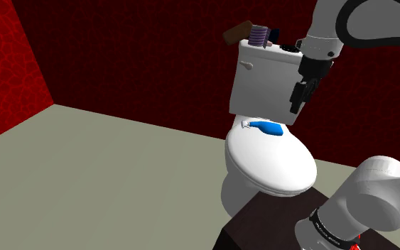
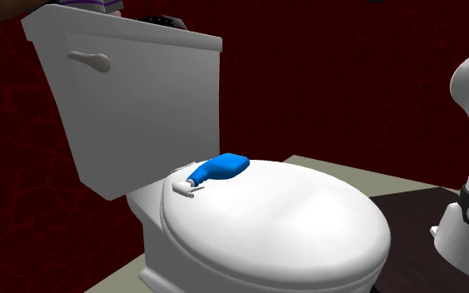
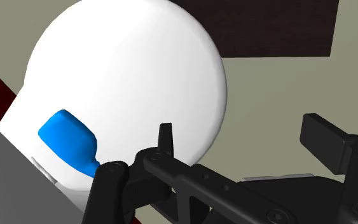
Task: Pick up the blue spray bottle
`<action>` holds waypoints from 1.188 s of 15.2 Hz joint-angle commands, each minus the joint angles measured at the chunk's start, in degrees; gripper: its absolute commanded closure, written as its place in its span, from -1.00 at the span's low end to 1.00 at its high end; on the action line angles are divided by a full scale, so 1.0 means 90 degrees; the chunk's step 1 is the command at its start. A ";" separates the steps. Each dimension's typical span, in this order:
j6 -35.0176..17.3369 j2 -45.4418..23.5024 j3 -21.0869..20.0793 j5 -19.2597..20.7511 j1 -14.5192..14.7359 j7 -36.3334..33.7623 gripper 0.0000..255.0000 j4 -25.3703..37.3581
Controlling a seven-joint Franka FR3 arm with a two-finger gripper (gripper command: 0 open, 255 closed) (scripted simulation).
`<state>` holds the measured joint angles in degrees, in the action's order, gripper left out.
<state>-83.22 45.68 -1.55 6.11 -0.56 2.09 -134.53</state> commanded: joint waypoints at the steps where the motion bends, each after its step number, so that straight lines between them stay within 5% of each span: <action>1: 0.0000 0.0000 0.0000 0.0000 0.0000 0.0000 -1.00 0.0000; 9: -0.1494 -0.0578 0.1065 0.0676 -0.0141 0.1290 -1.00 -0.0673; 18: -0.3283 -0.2087 0.2257 0.1059 -0.0188 0.2729 -1.00 -0.0670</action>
<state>-111.05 28.47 17.73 15.54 -2.34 25.16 -140.76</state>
